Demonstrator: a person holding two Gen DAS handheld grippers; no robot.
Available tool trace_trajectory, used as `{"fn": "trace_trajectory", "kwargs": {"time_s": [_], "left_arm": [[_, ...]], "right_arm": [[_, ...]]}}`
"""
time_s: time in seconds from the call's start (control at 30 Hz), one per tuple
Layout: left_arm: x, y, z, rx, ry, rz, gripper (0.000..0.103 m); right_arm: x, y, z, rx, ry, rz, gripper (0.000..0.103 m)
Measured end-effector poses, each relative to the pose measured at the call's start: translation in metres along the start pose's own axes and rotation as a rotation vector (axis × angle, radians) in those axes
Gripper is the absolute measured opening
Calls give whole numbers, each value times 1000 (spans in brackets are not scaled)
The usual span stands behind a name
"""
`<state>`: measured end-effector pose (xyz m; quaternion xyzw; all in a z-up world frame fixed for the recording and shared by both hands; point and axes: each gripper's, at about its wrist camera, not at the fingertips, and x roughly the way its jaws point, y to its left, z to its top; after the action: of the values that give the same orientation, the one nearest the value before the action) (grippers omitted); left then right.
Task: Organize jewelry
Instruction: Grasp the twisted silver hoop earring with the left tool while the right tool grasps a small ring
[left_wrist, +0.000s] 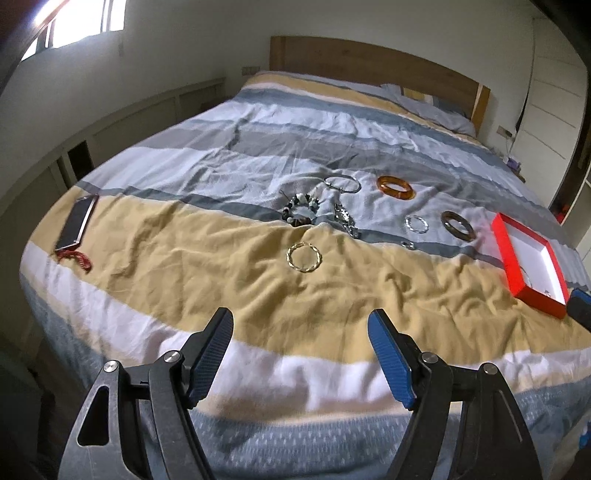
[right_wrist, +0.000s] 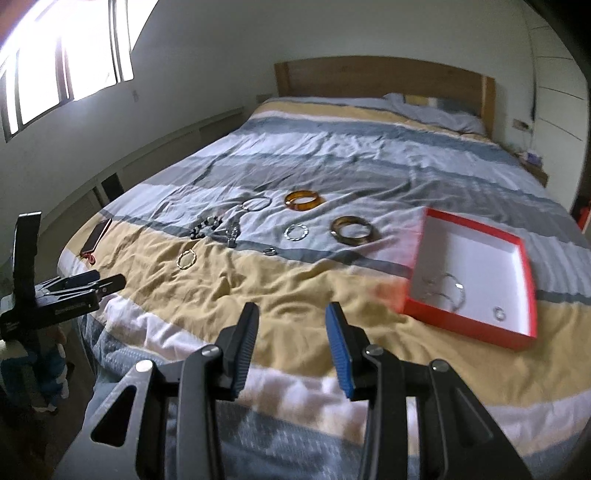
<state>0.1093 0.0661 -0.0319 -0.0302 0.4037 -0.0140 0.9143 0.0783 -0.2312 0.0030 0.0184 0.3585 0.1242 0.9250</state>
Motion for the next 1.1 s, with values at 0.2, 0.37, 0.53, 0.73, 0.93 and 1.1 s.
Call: {"fn": "trace_trajectory", "kwargs": {"time_s": [0.2,0.37,0.53,0.73,0.93,1.1], "left_arm": [[45,3,19,-6,29,-4,74],[86,4,31,1,59,10,74],[124,7,38,5,92,28,74],[151,9,40,8,107,23,73],[156,10,39,12,96,1,69],[156,12,37,3,84,-14,65]], "right_arm": [[48,1,18,-4,37,40,36],[90,2,32,-6,66,66,36],[132,4,43,-12,98,91,36],[175,9,52,-6,136,132,36],[213,17,55,-2,183,161,36],[235,19,54,-6,210,147,36]]}}
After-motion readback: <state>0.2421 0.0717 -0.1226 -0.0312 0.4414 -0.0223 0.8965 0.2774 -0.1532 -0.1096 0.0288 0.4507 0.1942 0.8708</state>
